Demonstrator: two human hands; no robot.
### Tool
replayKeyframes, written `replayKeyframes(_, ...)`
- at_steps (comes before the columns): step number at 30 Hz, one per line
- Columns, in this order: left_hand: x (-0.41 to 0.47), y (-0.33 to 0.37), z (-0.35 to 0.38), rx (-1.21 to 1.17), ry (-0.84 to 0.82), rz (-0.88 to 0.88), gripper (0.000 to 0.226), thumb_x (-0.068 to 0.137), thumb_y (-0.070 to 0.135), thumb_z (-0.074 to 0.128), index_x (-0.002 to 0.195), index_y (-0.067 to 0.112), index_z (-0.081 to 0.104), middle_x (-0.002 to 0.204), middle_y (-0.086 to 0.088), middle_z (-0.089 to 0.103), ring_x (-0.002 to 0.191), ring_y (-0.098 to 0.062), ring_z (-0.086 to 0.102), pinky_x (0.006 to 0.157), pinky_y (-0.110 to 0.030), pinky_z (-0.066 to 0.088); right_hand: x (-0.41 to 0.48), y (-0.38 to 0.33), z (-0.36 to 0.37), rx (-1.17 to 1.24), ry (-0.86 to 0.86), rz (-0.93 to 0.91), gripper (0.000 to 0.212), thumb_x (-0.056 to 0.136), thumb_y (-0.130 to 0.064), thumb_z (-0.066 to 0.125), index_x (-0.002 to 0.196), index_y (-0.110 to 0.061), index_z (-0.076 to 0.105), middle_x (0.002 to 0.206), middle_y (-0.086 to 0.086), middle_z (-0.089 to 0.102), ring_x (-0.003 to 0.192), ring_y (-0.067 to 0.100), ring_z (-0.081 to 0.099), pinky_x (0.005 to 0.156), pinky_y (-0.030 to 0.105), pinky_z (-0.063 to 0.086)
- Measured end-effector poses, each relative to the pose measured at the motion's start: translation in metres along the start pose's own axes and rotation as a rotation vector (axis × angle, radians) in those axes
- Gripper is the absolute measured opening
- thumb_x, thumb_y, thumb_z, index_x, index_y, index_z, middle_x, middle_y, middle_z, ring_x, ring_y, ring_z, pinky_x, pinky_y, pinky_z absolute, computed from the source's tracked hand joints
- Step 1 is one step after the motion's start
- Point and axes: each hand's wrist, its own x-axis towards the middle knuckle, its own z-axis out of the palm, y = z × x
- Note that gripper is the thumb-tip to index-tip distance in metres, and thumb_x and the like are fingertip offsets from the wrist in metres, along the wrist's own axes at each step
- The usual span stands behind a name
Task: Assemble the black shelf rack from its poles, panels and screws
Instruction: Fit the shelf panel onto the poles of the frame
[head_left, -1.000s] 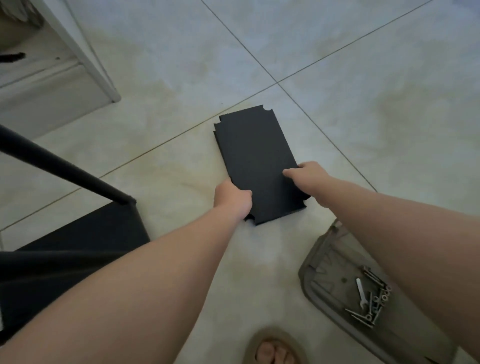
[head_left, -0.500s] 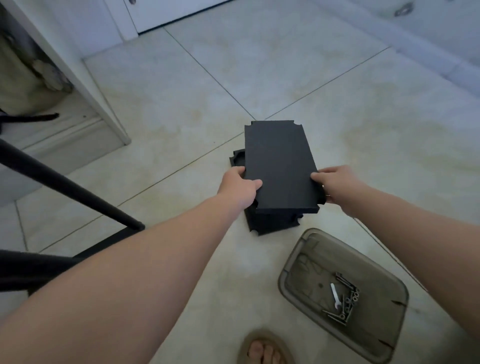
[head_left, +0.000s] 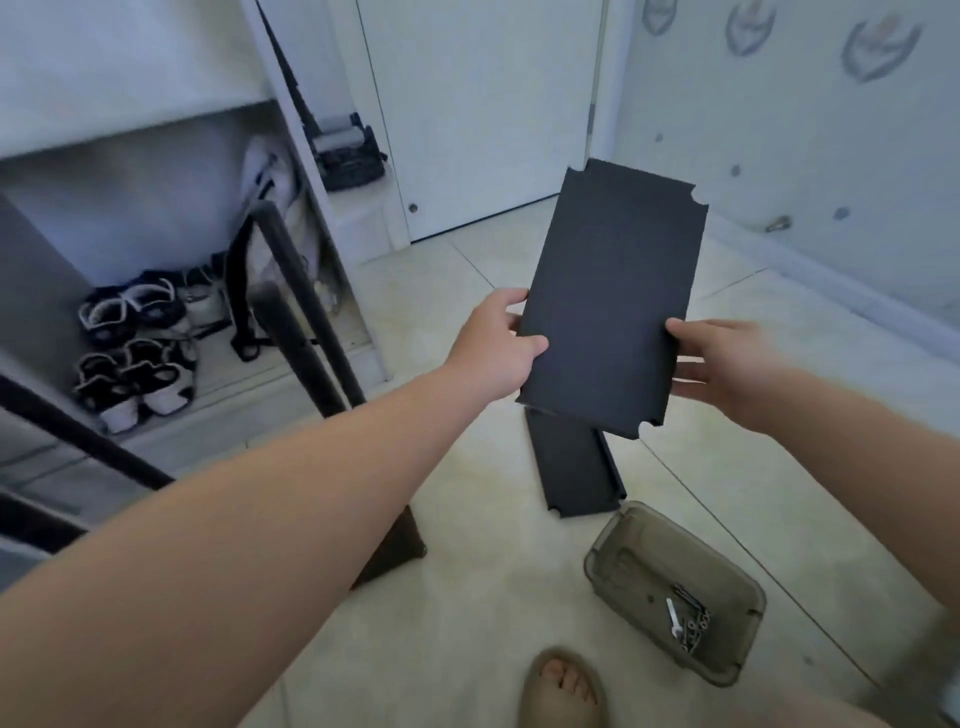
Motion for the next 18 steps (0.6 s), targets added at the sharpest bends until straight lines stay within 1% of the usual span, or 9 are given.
replayKeyframes(2,-0.028,0.026,-0.023,0.023,0.043,0.083,0.053,0.091,0.01,0.064,0.137,0.032,0.049,0.095,0.026,0.058,0.082,0.001,0.063,0.061,-0.021,0.048,-0.028,-0.026,0.006,0.015,-0.009,-0.063,0.024,0.101,-0.021,0.063,0.118,-0.004,0.062,0.111,0.012,0.07,0.089,0.029,0.073,0.071,0.037,0.059)
replayKeyframes(5,-0.071,0.059,-0.063,0.029,0.108,0.19,0.054,0.091,0.008,0.063,0.138,0.032,0.05,0.097,0.025,0.058,0.086,-0.006,0.065,0.062,-0.024,0.047,-0.071,-0.062,0.022,0.038,-0.039,-0.154,0.023,0.1,-0.02,0.064,0.117,-0.004,0.063,0.107,0.01,0.071,0.083,0.027,0.075,0.067,0.036,0.06)
replayKeyframes(7,-0.098,0.076,-0.094,0.027,0.155,0.231,0.054,0.092,0.006,0.061,0.138,0.033,0.05,0.098,0.025,0.058,0.084,-0.01,0.066,0.055,-0.021,0.046,-0.098,-0.085,0.04,0.05,-0.093,-0.212,0.018,0.101,-0.021,0.063,0.112,-0.007,0.065,0.103,0.008,0.072,0.079,0.024,0.076,0.066,0.035,0.061)
replayKeyframes(9,-0.123,0.086,-0.129,0.025,0.209,0.256,0.055,0.093,0.005,0.06,0.139,0.032,0.05,0.101,0.023,0.06,0.08,-0.01,0.065,0.049,-0.017,0.042,-0.123,-0.105,0.064,0.063,-0.158,-0.256,0.016,0.101,-0.021,0.062,0.111,-0.01,0.067,0.102,0.006,0.075,0.083,0.025,0.077,0.069,0.036,0.062)
replayKeyframes(11,-0.145,0.09,-0.166,0.041,0.279,0.287,0.055,0.093,0.002,0.058,0.139,0.03,0.052,0.111,0.014,0.064,0.095,-0.011,0.065,0.06,-0.015,0.043,-0.147,-0.123,0.093,0.091,-0.235,-0.288,0.015,0.102,-0.02,0.061,0.11,-0.01,0.068,0.095,0.003,0.078,0.087,0.026,0.077,0.069,0.038,0.063)
replayKeyframes(13,-0.17,0.089,-0.205,0.07,0.341,0.302,0.057,0.091,-0.002,0.053,0.139,0.028,0.055,0.114,0.013,0.063,0.107,-0.008,0.061,0.071,-0.013,0.042,-0.171,-0.137,0.125,0.124,-0.303,-0.3,0.016,0.102,-0.019,0.061,0.112,-0.009,0.067,0.094,0.003,0.079,0.089,0.029,0.077,0.069,0.038,0.064)
replayKeyframes(15,-0.187,0.089,-0.236,0.1,0.389,0.282,0.06,0.089,-0.006,0.046,0.136,0.029,0.059,0.105,0.023,0.063,0.103,-0.003,0.062,0.074,-0.011,0.043,-0.189,-0.146,0.151,0.149,-0.367,-0.298,0.021,0.101,-0.019,0.062,0.119,-0.007,0.066,0.102,0.008,0.077,0.094,0.033,0.076,0.071,0.039,0.063)
replayKeyframes(17,-0.209,0.085,-0.272,0.124,0.452,0.261,0.065,0.083,-0.009,0.04,0.128,0.032,0.065,0.096,0.033,0.062,0.099,-0.004,0.063,0.082,-0.02,0.049,-0.212,-0.153,0.182,0.164,-0.435,-0.294,0.024,0.101,-0.018,0.062,0.121,-0.006,0.063,0.105,0.011,0.077,0.096,0.034,0.075,0.073,0.041,0.063)
replayKeyframes(18,-0.219,0.083,-0.288,0.131,0.485,0.255,0.068,0.08,-0.009,0.037,0.123,0.035,0.067,0.094,0.034,0.063,0.098,-0.004,0.064,0.085,-0.025,0.051,-0.223,-0.155,0.195,0.171,-0.463,-0.289,0.024,0.101,-0.019,0.063,0.121,-0.005,0.062,0.103,0.01,0.077,0.095,0.034,0.076,0.072,0.04,0.063)
